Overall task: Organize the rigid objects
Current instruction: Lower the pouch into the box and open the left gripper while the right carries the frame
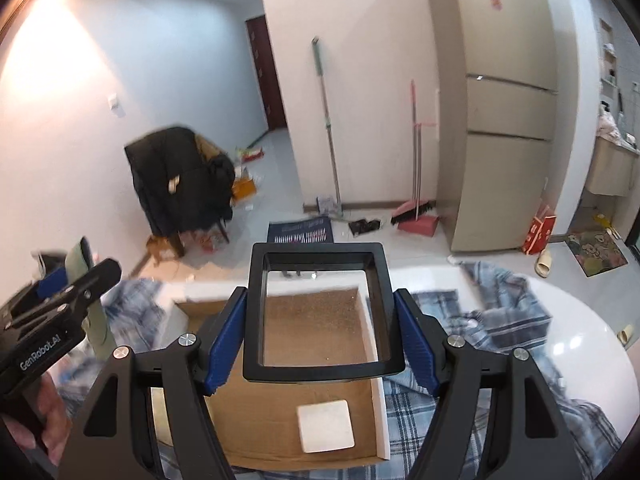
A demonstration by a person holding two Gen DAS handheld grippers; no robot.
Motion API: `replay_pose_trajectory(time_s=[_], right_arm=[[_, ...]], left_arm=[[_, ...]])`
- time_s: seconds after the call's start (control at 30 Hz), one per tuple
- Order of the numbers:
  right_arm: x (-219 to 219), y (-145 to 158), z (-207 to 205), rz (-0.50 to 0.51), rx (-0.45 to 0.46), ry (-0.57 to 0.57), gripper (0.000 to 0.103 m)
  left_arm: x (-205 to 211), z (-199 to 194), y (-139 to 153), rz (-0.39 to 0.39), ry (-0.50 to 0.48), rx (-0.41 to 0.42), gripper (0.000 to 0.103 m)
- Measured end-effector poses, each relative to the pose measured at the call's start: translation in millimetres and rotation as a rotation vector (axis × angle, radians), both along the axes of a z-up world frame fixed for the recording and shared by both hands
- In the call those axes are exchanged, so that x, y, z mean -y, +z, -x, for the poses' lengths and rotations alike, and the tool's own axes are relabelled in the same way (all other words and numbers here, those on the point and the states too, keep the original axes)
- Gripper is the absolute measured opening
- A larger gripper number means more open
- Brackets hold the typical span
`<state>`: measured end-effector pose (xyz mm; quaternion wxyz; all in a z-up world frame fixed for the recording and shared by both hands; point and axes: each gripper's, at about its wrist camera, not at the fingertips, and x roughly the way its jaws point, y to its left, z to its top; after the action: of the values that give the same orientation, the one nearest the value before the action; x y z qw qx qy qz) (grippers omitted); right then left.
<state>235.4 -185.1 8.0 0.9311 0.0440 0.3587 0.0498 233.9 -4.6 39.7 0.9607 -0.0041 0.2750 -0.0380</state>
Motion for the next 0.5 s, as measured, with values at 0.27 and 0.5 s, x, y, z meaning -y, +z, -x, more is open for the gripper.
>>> replay_pose_trajectory(time_s=[0.27, 0.5], right_arm=[[4, -45, -19, -0.006, -0.131, 0.011, 0.07], [0, -39, -14, 0.029, -0.105, 0.016, 0.07]], left_arm=[[13, -23, -37, 0.014, -0.04, -0.062, 0.076], [23, -25, -53, -0.033, -0.04, -0.071, 0.076]])
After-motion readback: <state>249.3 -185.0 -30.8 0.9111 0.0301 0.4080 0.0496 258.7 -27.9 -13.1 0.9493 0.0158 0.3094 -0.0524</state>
